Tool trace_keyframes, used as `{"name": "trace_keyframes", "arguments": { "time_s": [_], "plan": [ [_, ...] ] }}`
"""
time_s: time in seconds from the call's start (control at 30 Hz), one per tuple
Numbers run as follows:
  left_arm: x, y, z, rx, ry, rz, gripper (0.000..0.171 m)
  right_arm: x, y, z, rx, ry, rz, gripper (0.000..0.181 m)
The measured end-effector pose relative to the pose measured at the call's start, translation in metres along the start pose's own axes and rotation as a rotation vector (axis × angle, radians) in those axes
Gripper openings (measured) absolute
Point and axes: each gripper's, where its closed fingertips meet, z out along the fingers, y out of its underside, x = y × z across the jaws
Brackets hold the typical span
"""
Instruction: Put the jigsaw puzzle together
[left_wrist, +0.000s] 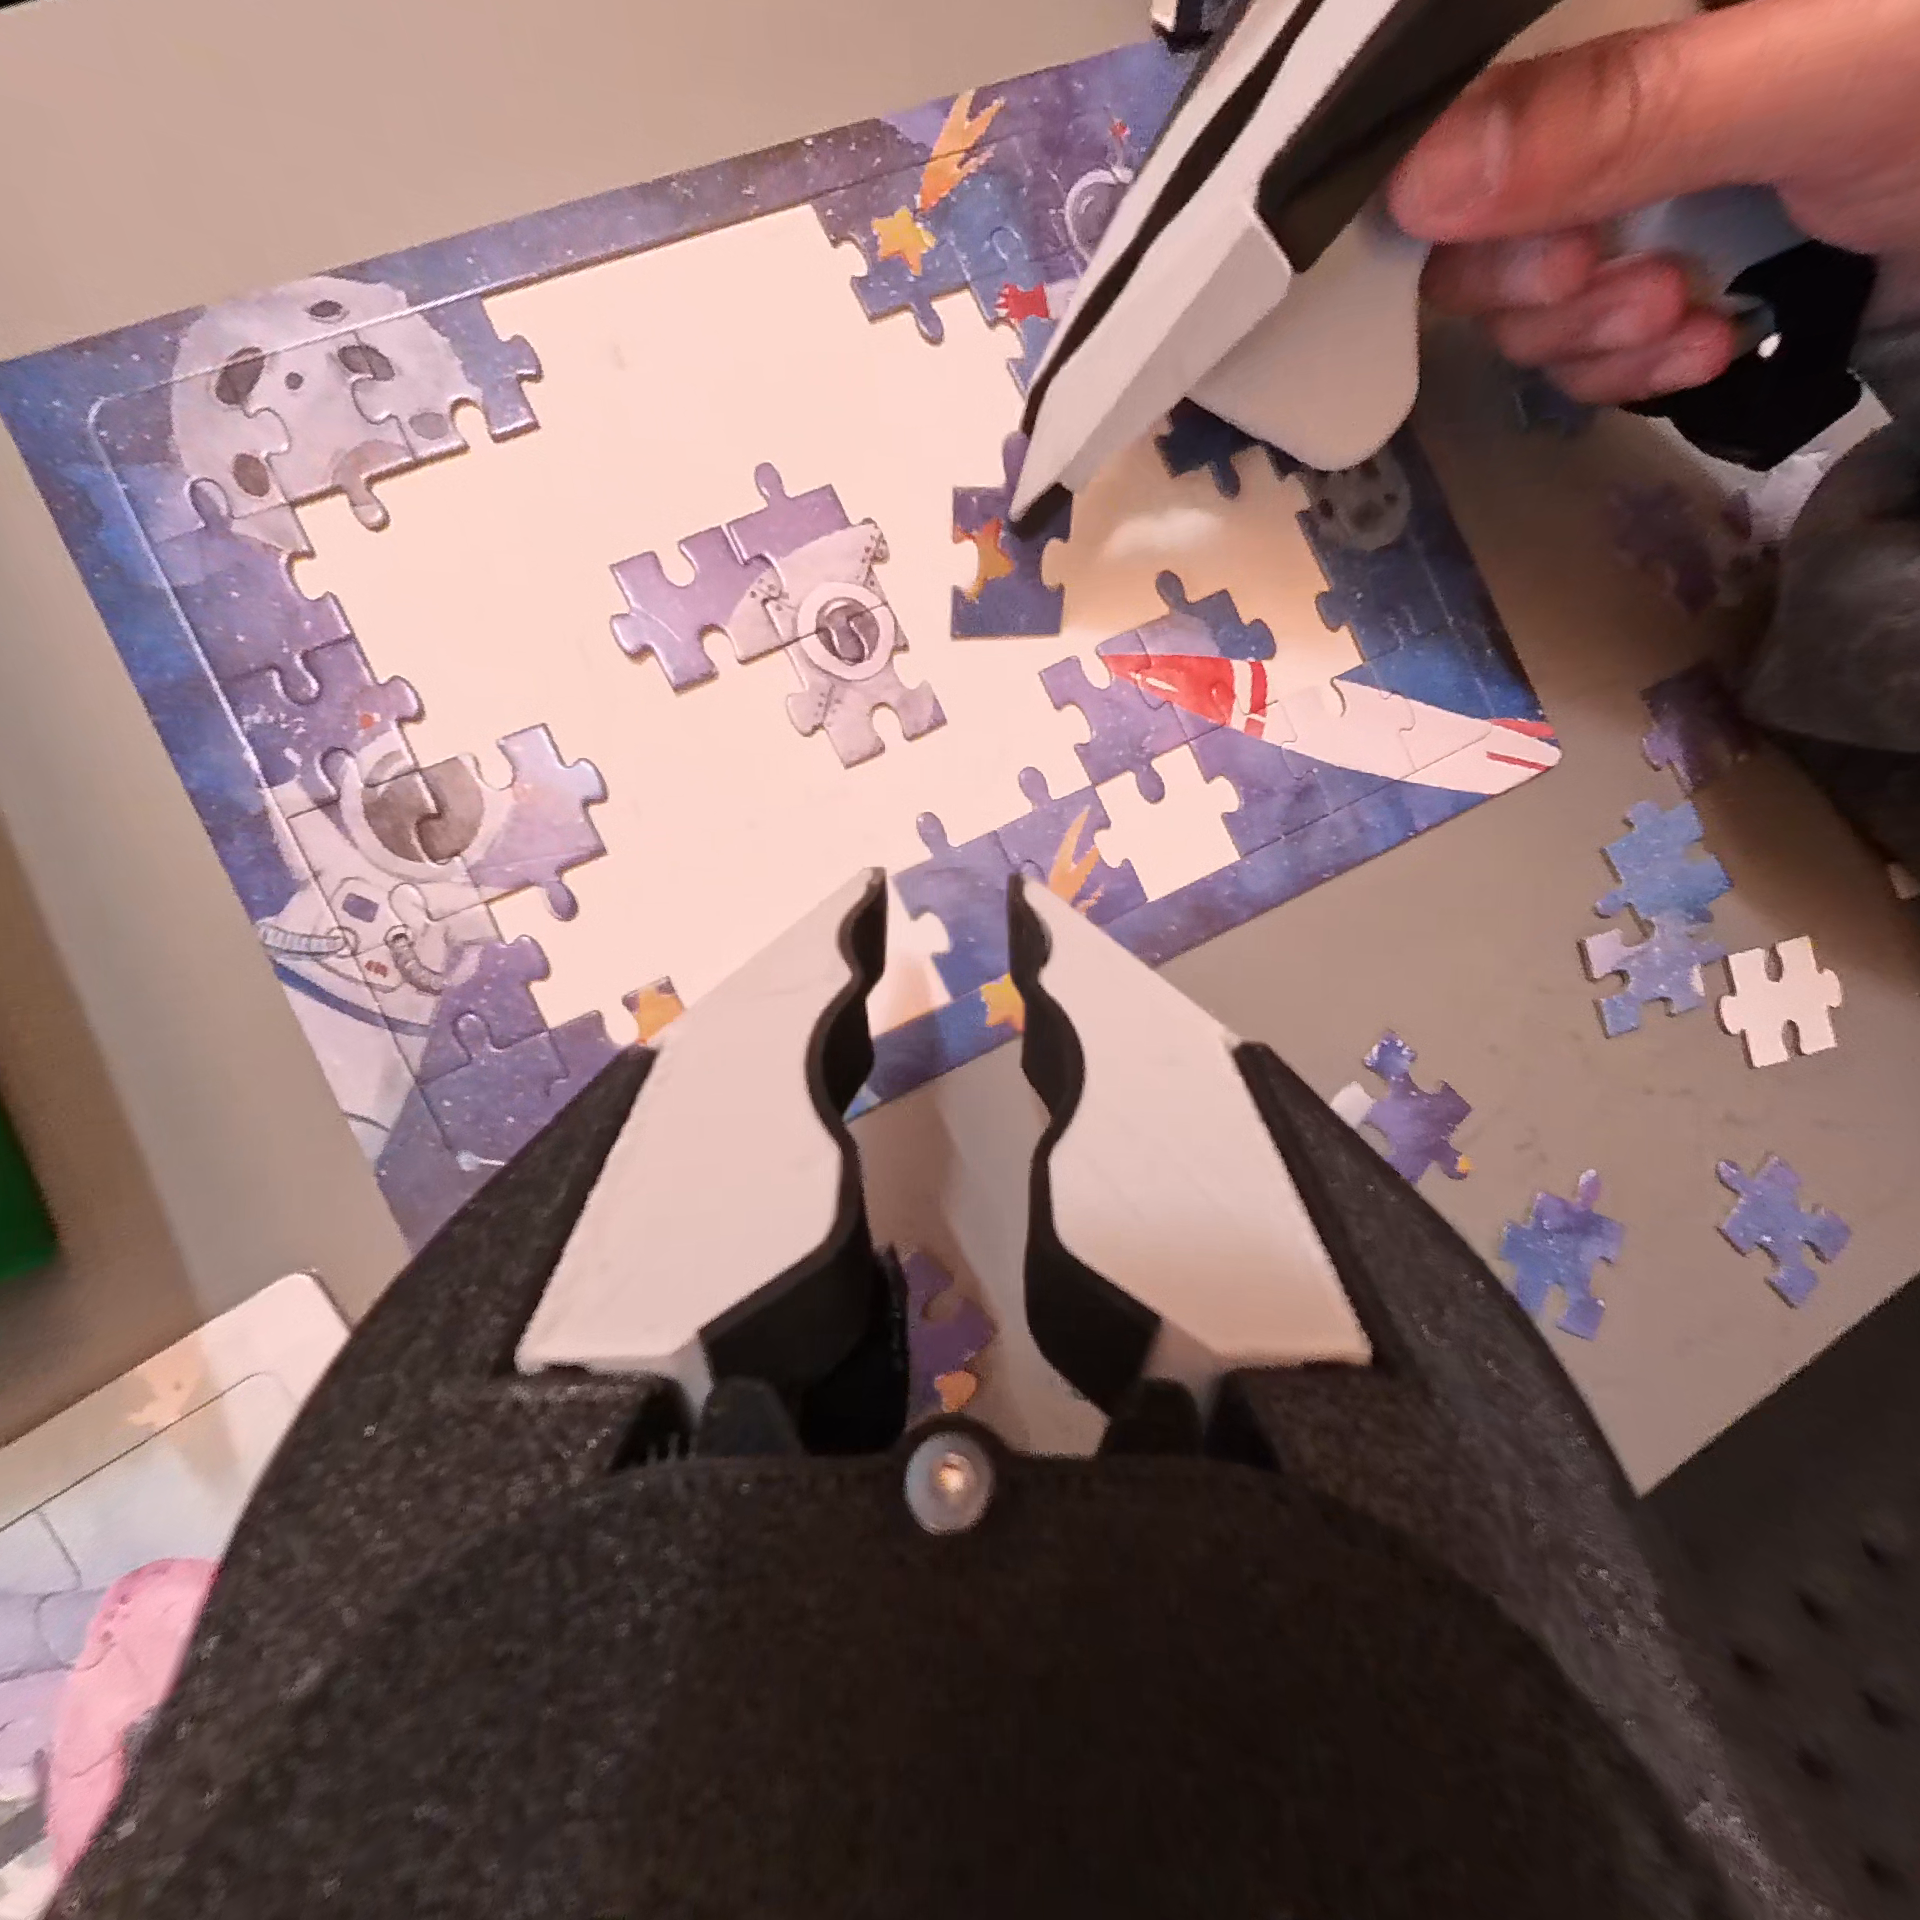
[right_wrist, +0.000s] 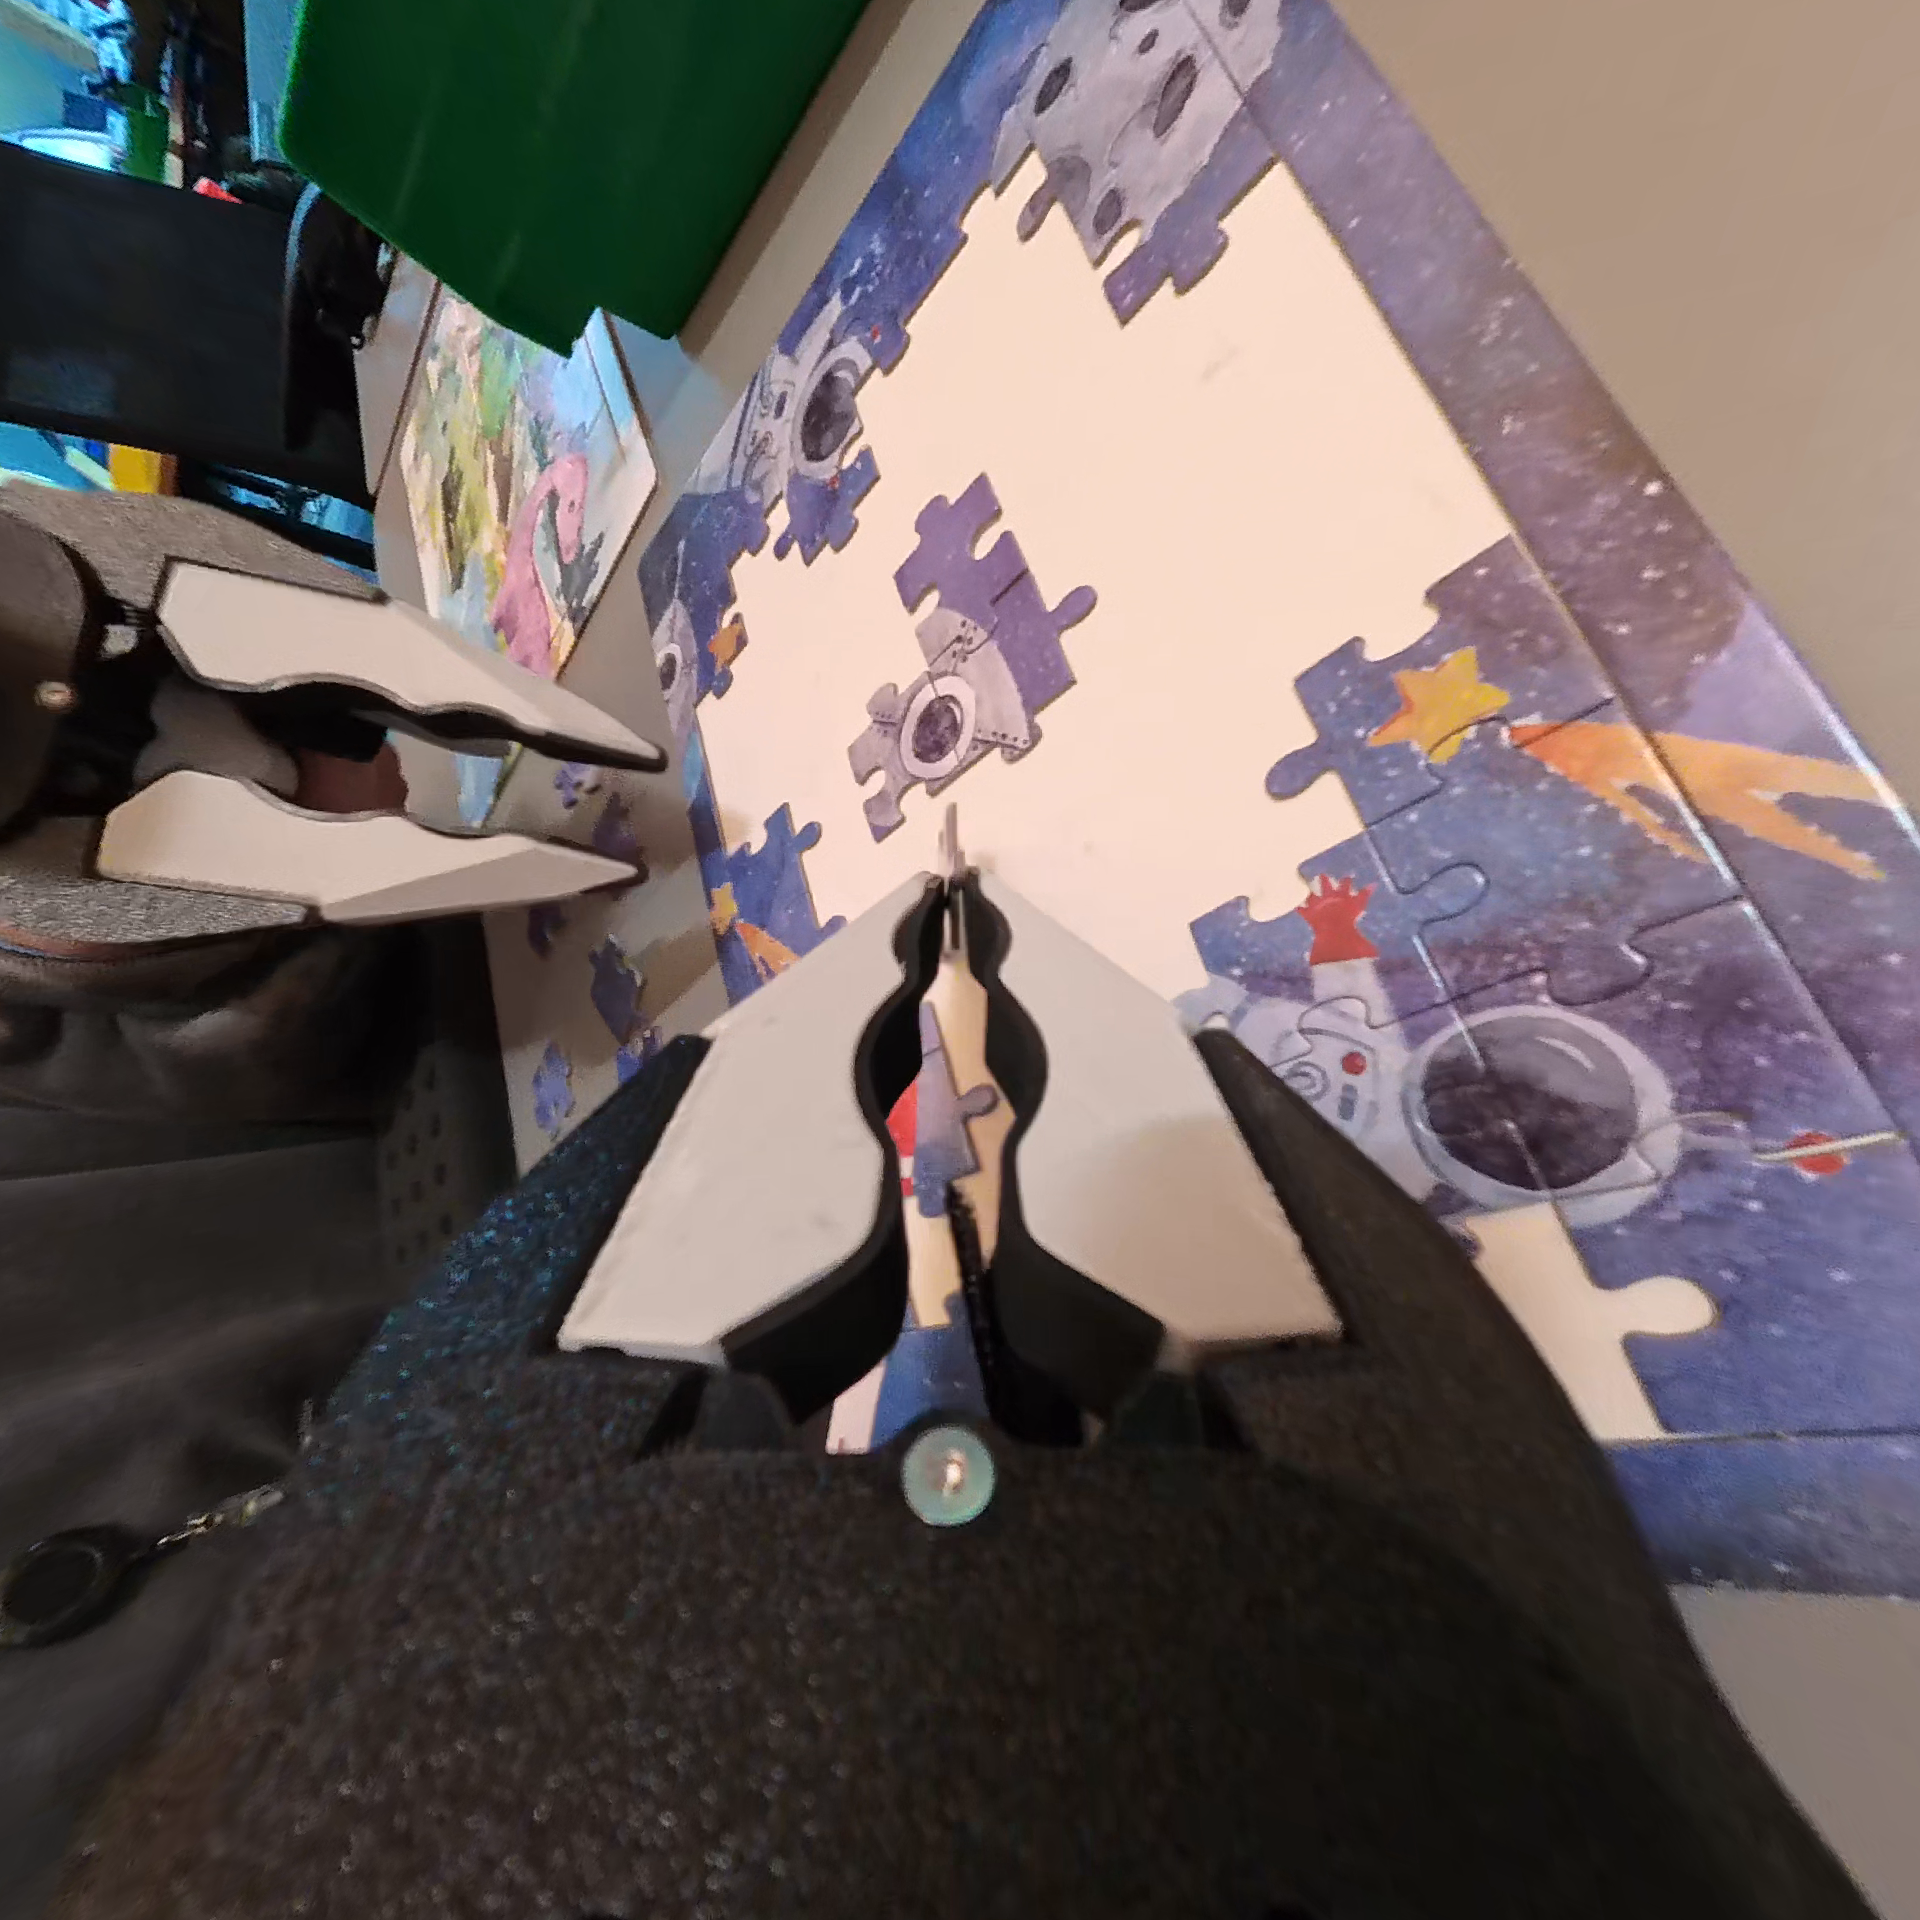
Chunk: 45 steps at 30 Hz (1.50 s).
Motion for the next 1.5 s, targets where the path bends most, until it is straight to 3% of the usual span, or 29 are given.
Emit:
{"name": "trace_keyframes", "arguments": {
  "time_s": [0.07,0.17,0.33,0.43,0.53,1.0,1.23,1.33,1.5],
  "plan": [
    [-0.003,-0.001,0.001,0.003,-0.025,0.012,0.023,0.007,-0.001,-0.001,-0.001,0.053,-0.020,0.008],
    [-0.003,-0.003,0.005,0.009,-0.036,0.020,0.023,0.009,-0.012,-0.006,0.052,0.099,-0.079,0.030],
    [-0.008,-0.007,0.017,0.016,-0.079,0.044,0.024,0.005,-0.036,-0.032,0.197,0.147,-0.113,0.030],
    [-0.018,-0.012,0.026,0.011,-0.124,-0.069,0.037,0.000,-0.041,-0.046,0.230,0.194,-0.140,0.030],
    [-0.017,-0.021,0.031,0.033,-0.157,-0.067,0.041,-0.008,-0.047,-0.054,0.255,0.226,-0.178,0.028],
    [-0.017,-0.016,0.051,-0.008,-0.194,-0.057,0.044,-0.010,-0.037,-0.035,0.169,0.257,-0.242,0.026],
    [-0.023,-0.014,0.047,-0.015,-0.185,-0.058,0.041,0.013,-0.027,-0.036,0.130,0.334,-0.223,0.025],
    [-0.041,-0.013,0.027,0.020,-0.220,-0.060,0.041,0.005,-0.029,-0.032,0.150,0.277,-0.226,0.031],
    [-0.093,0.014,-0.009,0.060,-0.303,-0.158,0.034,-0.015,-0.021,0.005,0.079,0.311,-0.525,0.041]
  ]
}}
